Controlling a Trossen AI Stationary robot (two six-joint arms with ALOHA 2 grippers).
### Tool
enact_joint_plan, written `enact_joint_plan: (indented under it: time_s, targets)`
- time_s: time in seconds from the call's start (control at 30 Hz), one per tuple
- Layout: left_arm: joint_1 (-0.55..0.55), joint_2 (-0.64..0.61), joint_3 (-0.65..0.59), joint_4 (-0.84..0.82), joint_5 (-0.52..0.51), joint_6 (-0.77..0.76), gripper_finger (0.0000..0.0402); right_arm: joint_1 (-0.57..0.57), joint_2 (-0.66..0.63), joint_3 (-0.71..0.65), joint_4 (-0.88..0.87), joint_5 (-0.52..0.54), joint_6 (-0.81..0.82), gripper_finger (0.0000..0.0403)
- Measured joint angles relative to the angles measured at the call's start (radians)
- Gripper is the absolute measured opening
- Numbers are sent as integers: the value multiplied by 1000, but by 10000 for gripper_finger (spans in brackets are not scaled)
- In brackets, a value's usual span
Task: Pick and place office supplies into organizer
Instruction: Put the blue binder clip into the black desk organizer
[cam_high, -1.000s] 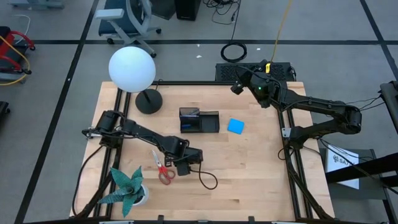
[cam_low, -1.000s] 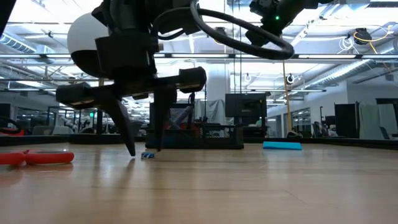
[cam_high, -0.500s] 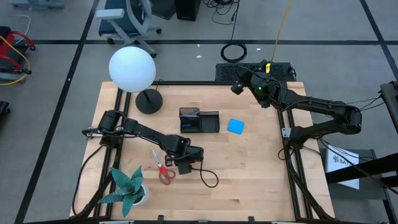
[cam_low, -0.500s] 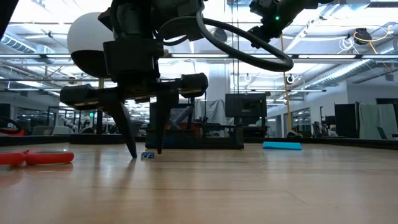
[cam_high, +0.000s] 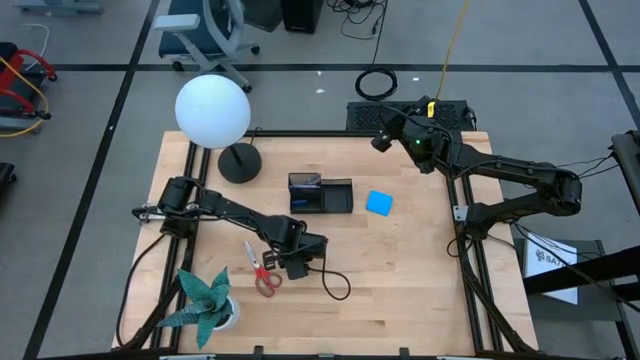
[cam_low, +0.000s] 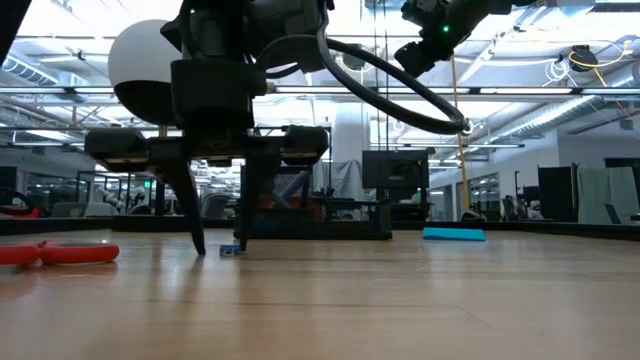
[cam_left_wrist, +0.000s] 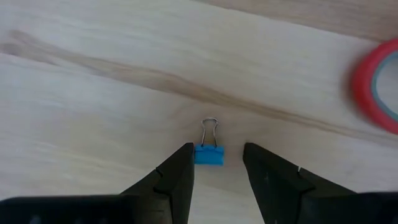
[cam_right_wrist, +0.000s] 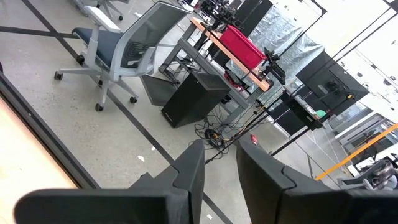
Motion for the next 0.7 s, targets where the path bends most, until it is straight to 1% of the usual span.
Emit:
enact_joint_plan:
  time_s: [0.23, 0.5, 0.6, 0.7]
  targets:
    - [6, 1, -2, -5, 44, -37, 156, 0, 0, 0, 0, 0, 0, 84]
    - [5, 1, -4, 6, 45, -68, 156, 0, 0, 0, 0, 0, 0, 84]
    - [8, 1, -4, 19, 44, -91, 143, 0, 0, 0, 0, 0, 0, 84]
    - [10, 1, -5, 19, 48, -92, 116, 0, 0, 0, 0, 0, 0, 84]
